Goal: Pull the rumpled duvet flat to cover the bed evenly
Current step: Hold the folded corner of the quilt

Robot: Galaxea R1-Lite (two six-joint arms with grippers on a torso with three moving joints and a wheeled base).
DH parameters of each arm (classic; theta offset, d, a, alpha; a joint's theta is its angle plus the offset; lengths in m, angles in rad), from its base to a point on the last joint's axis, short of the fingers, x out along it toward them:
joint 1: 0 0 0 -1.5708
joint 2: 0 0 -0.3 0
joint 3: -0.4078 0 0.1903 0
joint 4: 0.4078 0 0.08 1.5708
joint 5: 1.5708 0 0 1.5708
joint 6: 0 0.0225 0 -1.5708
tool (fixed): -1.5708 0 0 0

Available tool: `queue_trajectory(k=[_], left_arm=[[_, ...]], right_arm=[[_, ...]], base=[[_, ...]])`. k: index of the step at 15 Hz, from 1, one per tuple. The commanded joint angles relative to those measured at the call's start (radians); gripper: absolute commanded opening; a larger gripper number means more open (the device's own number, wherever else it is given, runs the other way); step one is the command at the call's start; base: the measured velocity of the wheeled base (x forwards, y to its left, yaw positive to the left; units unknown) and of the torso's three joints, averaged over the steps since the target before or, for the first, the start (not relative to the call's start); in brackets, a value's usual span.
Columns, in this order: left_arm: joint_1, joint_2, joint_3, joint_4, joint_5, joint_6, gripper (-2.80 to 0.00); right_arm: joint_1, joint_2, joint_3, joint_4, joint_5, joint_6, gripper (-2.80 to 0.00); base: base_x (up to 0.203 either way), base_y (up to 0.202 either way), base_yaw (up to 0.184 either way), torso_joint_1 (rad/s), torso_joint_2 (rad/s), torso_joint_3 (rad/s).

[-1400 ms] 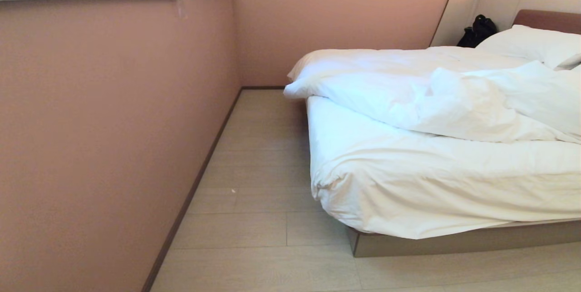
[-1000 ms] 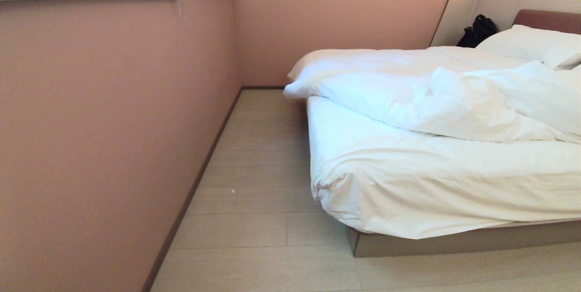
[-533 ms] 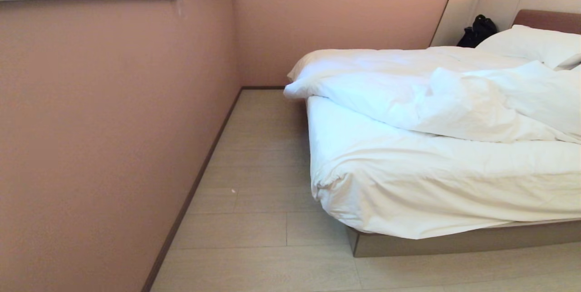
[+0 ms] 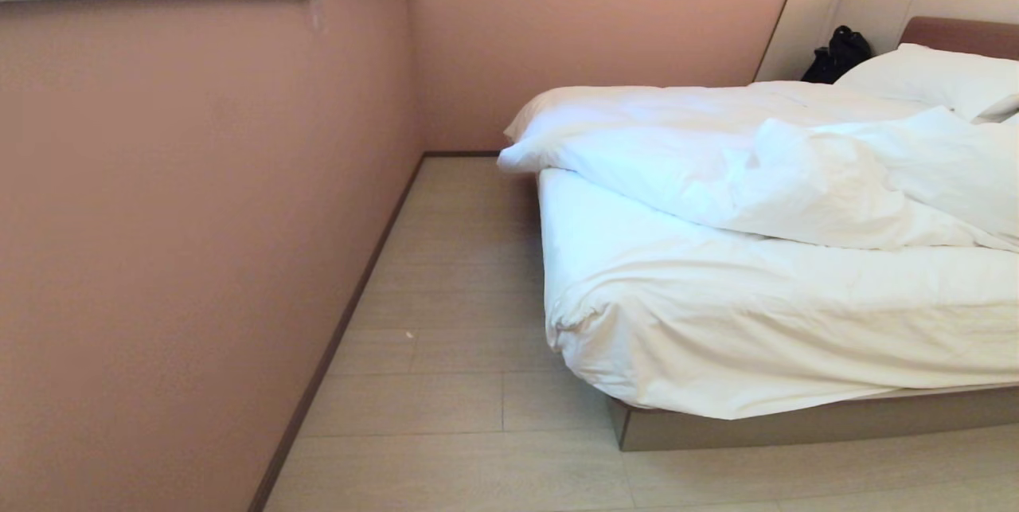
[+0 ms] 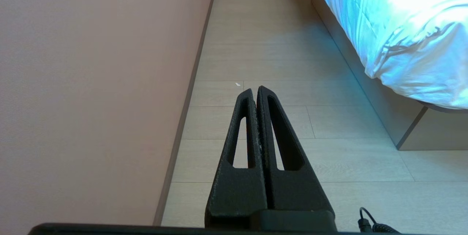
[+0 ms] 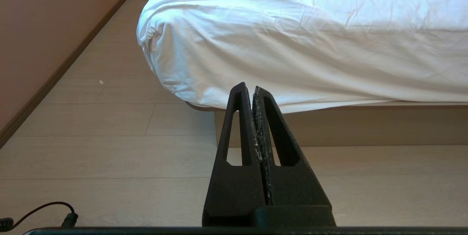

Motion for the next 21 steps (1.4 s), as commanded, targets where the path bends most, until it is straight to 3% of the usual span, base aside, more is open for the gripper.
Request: queue_trajectory(k=[1, 6, 21], left_arm=[[0.0, 0.0, 0.0, 0.0, 0.0, 0.0, -2.8], [0.0, 0.0, 0.0, 0.0, 0.0, 0.0, -2.8], [0.0, 0.0, 0.0, -0.001, 0.0, 0.0, -2.8]], right_arm=[[0.0, 0.001, 0.0, 0.0, 0.0, 0.0, -2.8], [0.0, 0.001, 0.0, 0.0, 0.0, 0.0, -2.8], [0.0, 0.001, 0.0, -0.001, 0.0, 0.0, -2.8]], base=[[0.0, 0.0, 0.0, 0.0, 0.0, 0.0], [0.036, 0.0, -0.001, 0.0, 0.0, 0.001], [0.196, 0.0, -0.001, 0.004, 0.0, 0.003]])
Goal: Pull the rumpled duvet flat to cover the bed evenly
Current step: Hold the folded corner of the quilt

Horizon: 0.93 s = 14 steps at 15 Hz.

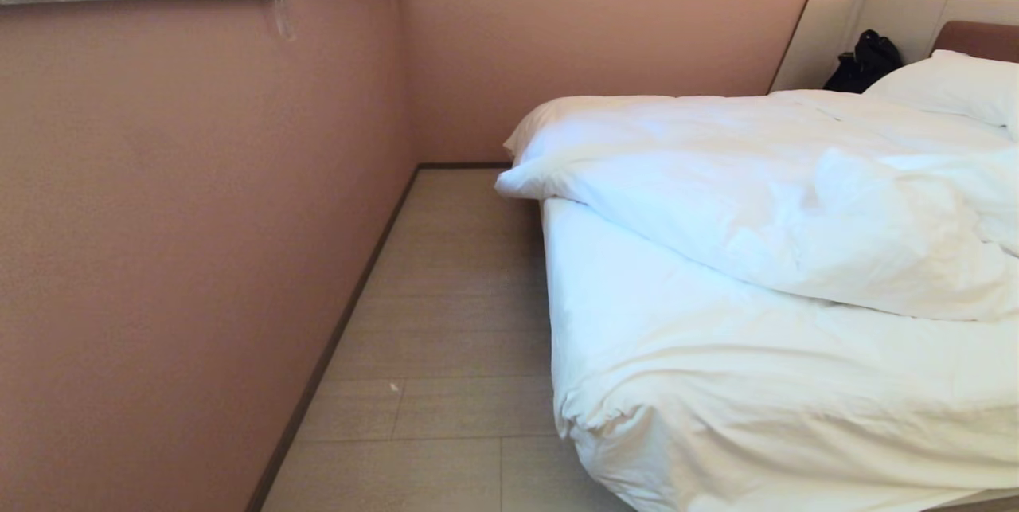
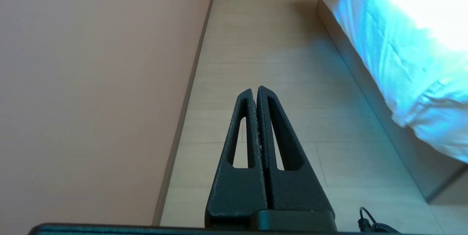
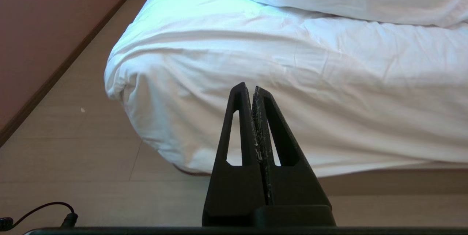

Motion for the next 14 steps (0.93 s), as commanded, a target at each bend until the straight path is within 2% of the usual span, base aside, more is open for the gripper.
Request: queue_trajectory(k=[1, 7, 14], left_arm=[[0.0, 0.0, 0.0, 0.0, 0.0, 0.0, -2.8], [0.0, 0.0, 0.0, 0.002, -0.002, 0.008, -2.8], [0.0, 0.0, 0.0, 0.0, 0.0, 0.005, -2.8]], right_arm=[[0.0, 0.001, 0.0, 0.0, 0.001, 0.0, -2.8], [0.0, 0.001, 0.0, 0.0, 0.001, 0.0, -2.8], [0.0, 0.001, 0.0, -0.001, 0.001, 0.0, -2.8]], base=[[0.189, 0.0, 0.0, 0.002, 0.0, 0.002], [0.179, 0.0, 0.0, 0.005, 0.0, 0.002], [0.0, 0.0, 0.0, 0.0, 0.0, 0.0]])
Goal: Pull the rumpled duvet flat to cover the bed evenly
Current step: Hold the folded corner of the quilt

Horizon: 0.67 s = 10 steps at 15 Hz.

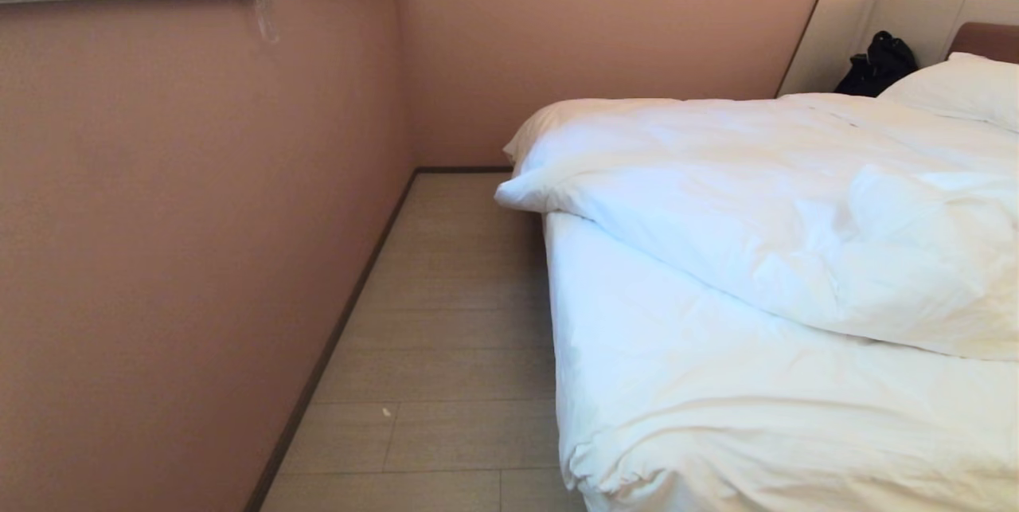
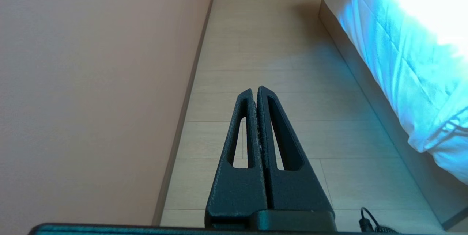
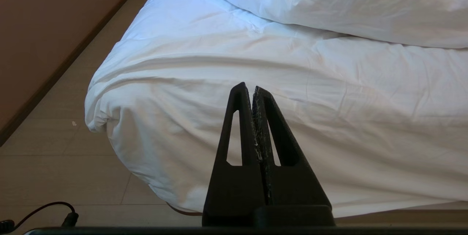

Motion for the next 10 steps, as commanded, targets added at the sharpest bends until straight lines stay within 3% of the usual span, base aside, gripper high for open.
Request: queue_trajectory(k=[1, 10], left_arm=[[0.0, 0.0, 0.0, 0.0, 0.001, -0.001, -2.8], [0.0, 0.0, 0.0, 0.001, -0.001, 0.005, -2.8]], right_arm=[[0.0, 0.001, 0.0, 0.001, 0.0, -0.001, -2.8], [0.0, 0.001, 0.0, 0.001, 0.0, -0.001, -2.8]], base=[[0.0, 0.0, 0.0, 0.0, 0.0, 0.0], [0.0, 0.0, 0.0, 0.0, 0.0, 0.0]])
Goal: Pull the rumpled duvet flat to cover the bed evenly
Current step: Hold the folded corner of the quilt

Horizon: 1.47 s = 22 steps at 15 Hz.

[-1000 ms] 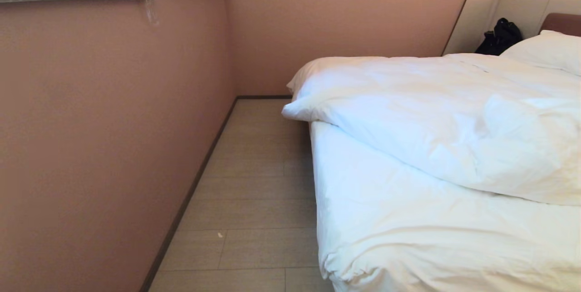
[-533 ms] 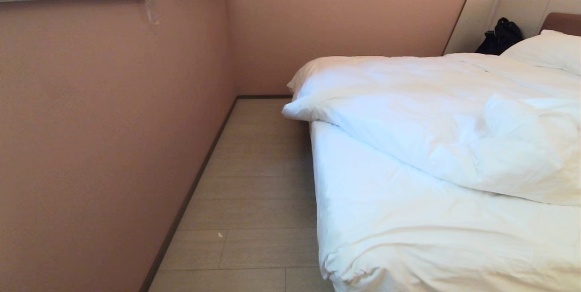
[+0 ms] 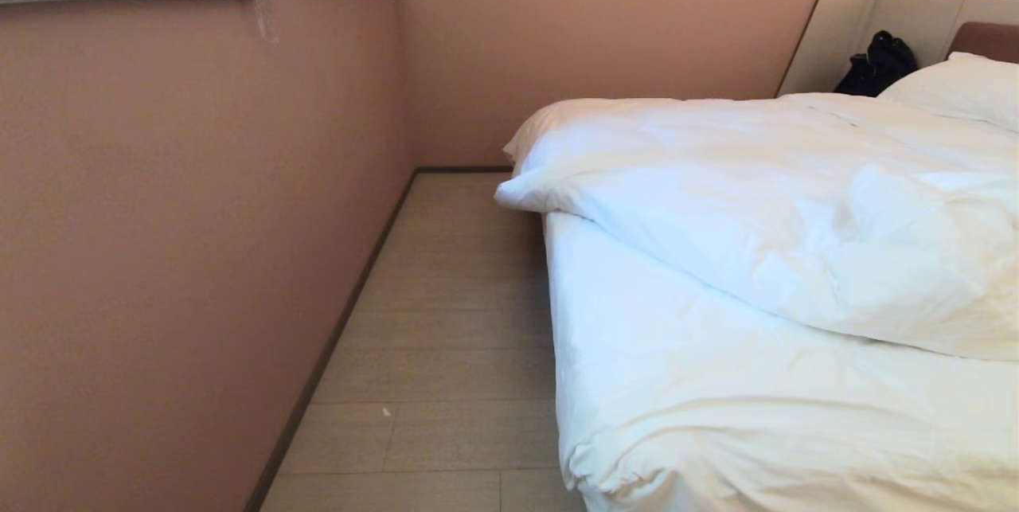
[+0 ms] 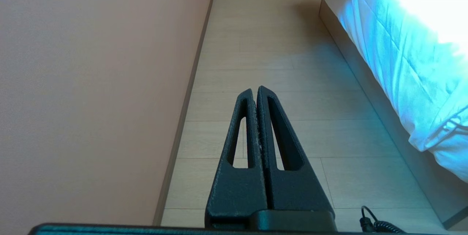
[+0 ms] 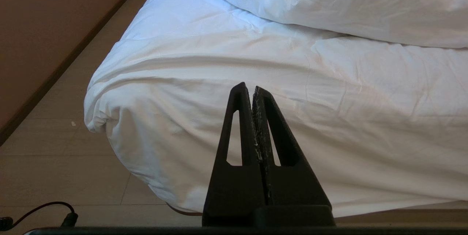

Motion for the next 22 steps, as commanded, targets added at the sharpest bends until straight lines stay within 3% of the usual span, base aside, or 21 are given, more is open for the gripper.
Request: queue_trajectory(k=[1, 6, 22], left_arm=[[0.0, 0.0, 0.0, 0.001, 0.0, 0.0, -2.8], [0.0, 0.0, 0.0, 0.001, 0.0, -0.001, -2.8], [0.0, 0.0, 0.0, -0.001, 0.0, -0.007, -2.8]], right_arm=[[0.0, 0.001, 0.0, 0.0, 0.0, -0.001, -2.8], [0.0, 0.001, 0.0, 0.0, 0.0, -0.001, -2.8], [0.0, 0.001, 0.0, 0.0, 0.0, -0.001, -2.8]], base=[[0.0, 0.0, 0.0, 0.0, 0.0, 0.0], [0.0, -0.019, 0.001, 0.0, 0.0, 0.001], [0.0, -0.193, 0.0, 0.004, 0.0, 0.002]])
